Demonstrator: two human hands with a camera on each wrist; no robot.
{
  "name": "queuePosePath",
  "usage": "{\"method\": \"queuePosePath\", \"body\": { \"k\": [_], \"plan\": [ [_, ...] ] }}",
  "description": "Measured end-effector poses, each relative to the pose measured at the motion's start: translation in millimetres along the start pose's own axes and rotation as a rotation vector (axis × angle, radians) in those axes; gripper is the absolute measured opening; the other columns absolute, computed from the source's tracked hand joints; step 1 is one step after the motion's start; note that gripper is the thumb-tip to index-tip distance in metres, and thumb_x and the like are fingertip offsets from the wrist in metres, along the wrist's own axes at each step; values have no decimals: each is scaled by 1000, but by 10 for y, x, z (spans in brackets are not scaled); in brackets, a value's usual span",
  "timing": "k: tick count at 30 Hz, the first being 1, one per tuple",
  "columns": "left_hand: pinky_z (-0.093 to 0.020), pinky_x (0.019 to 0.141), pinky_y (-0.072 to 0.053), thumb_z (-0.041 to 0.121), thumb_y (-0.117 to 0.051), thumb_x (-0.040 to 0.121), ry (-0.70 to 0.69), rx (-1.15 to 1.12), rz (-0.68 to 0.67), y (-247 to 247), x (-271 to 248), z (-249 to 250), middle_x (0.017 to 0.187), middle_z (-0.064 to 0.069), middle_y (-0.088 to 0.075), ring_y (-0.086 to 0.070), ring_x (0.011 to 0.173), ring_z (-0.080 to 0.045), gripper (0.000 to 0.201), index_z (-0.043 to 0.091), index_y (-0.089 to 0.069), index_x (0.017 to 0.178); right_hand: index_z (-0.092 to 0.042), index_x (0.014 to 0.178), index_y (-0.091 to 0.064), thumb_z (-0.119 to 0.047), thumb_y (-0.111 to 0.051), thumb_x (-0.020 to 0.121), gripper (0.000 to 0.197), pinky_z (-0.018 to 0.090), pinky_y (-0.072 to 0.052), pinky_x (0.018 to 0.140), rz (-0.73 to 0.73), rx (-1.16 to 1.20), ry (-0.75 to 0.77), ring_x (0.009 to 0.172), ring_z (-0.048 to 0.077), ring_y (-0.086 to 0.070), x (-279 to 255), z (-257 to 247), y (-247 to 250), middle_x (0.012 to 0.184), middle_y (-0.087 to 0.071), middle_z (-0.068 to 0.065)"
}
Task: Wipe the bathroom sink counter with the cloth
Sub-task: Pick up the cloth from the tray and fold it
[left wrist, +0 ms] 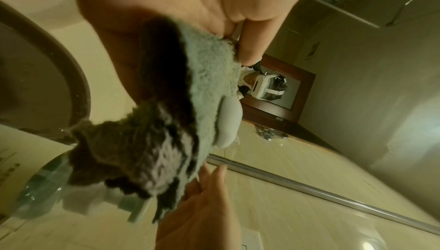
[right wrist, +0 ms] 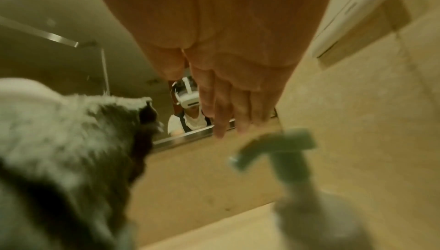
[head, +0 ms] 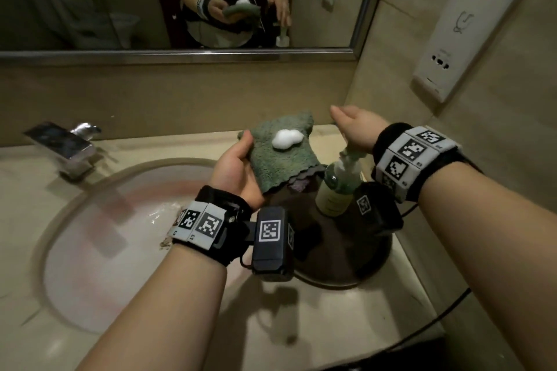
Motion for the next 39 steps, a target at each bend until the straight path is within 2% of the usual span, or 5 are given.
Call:
{"method": "queuePosePath", "body": {
  "k": [6, 12, 18, 30, 39],
  "plan": [
    [-43, 84, -47, 43, -25, 101, 12, 79, -6, 37, -100, 136, 113, -20, -63, -60, 101, -32, 54, 2, -53, 122, -16, 97, -59, -34, -47, 97, 22, 23, -39, 65, -275, 493, -41, 65, 13, -52, -19, -285, -166, 75, -53, 2],
    [-43, 75, -50, 34, -31, 102, 70, 112, 12, 168, -136, 167, 131, -15, -56, -61, 99, -30, 46, 10, -44, 139, -15, 75, -47, -16, -52, 97, 22, 22, -51, 43, -172, 463, -64, 53, 15, -48, -14, -342, -176, 69, -49, 3],
    [-54, 72, -53, 34, -30, 102, 78, 13, 18, 195, -82, 215, 143, -17, -47, -55, 115, -33, 48, 13, -36, 144, -12, 105, -53, -12, -56, 93, 12, 27, -55, 55, -47, 336, 114, 76, 19, -58, -48, -546, -197, 90, -55, 3],
    [-47, 73, -46, 38, -21, 103, 67, 50, -45, -14, -122, 223, 104, -18, -63, -73, 69, -36, 49, 3, -53, 114, -22, 71, -53, -4, -63, 87, 26, 23, -52, 60, -158, 361, 331, 65, 10, -56, -236, -766, -489, 73, -57, -3],
    [-46, 54, -59, 34, -21, 104, 0, 88, -32, 20, -28, 331, 114, -23, -57, -73, 74, -33, 48, 11, -30, 145, -11, 101, -67, -8, -59, 88, 15, 13, -45, 73, -91, -134, 438, 84, 13, -60, -319, -650, -434, 93, -66, -1]
  ]
}}
Point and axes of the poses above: each hand's wrist, its own x-axis towards the middle knuckle, its own y-axis out of the back of the hand, z = x × y, the point moved 7 cm from there along x, towards the middle knuckle
